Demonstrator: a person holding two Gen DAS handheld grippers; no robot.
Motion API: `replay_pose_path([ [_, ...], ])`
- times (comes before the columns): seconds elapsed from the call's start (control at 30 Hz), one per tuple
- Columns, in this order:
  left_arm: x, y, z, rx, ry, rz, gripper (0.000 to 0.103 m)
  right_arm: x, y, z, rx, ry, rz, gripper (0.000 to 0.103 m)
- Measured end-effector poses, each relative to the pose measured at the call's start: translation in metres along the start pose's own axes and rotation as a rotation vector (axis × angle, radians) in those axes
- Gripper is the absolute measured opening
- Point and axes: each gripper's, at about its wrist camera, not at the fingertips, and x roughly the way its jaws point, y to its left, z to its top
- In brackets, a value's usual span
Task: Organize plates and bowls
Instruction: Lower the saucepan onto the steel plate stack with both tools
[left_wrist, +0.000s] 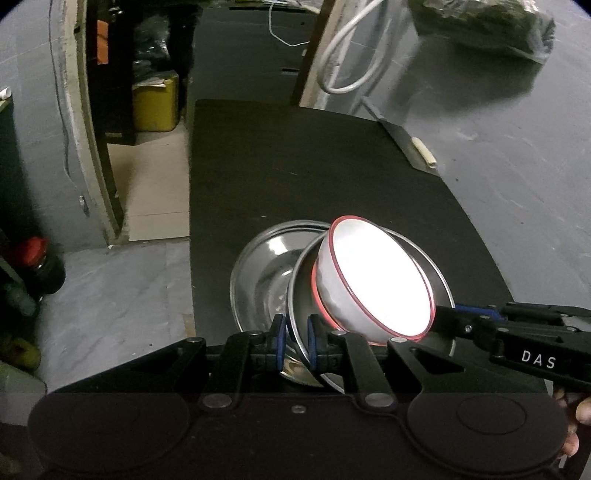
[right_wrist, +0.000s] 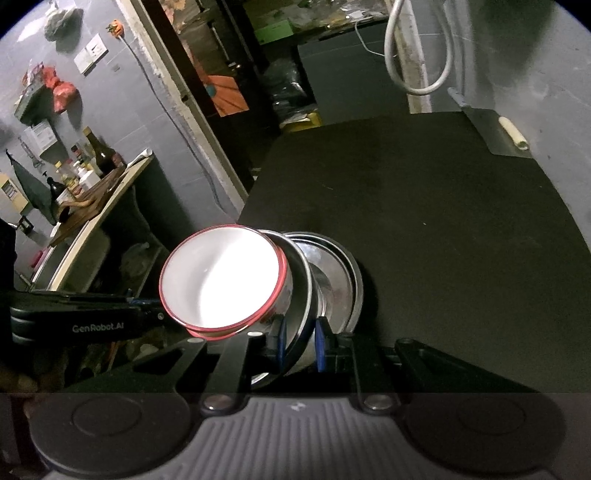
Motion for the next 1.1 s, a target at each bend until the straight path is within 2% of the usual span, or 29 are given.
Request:
replay_pose_path([
  [0.2, 0.015, 0.005, 0.008, -0.014, 0.008, 0.036, 0.011, 0.020, -0.004, 0.010, -0.009, 0.021, 0.021, 0.018],
  [0.6, 0.040, 0.002, 0.017, 0.020, 0.043, 0.117, 0.011, 0.045, -0.019, 0.013, 0.012, 0.027, 0.050, 0.018],
  [1.1, 0.050, -0.022, 0.031, 0.142, 0.046, 0.222, 0.010, 0.051, -0.028, 0.010, 0.084, -0.015, 0.020, 0.019],
])
